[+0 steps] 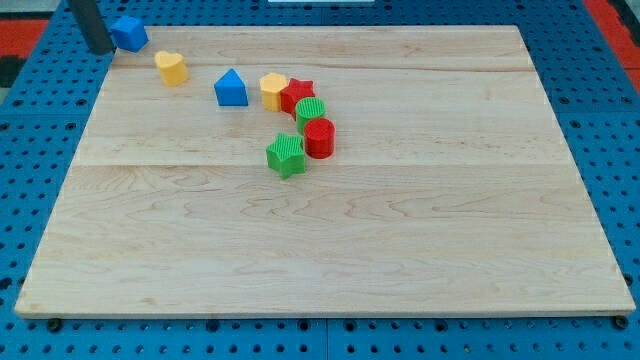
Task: Push blue cube to the group of blocks
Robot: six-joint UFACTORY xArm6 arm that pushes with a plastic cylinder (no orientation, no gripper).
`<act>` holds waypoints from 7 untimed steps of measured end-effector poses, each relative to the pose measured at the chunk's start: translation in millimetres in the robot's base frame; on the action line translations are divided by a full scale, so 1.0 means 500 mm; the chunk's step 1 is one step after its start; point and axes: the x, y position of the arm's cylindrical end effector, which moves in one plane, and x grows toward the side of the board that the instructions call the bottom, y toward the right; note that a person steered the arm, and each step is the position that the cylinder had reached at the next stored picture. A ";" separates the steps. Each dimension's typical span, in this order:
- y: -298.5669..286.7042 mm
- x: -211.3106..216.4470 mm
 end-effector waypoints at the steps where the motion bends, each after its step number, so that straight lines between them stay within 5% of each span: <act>1: 0.000 -0.073; 3: 0.026 -0.074; 5: 0.309 -0.073; 7: 0.475 -0.025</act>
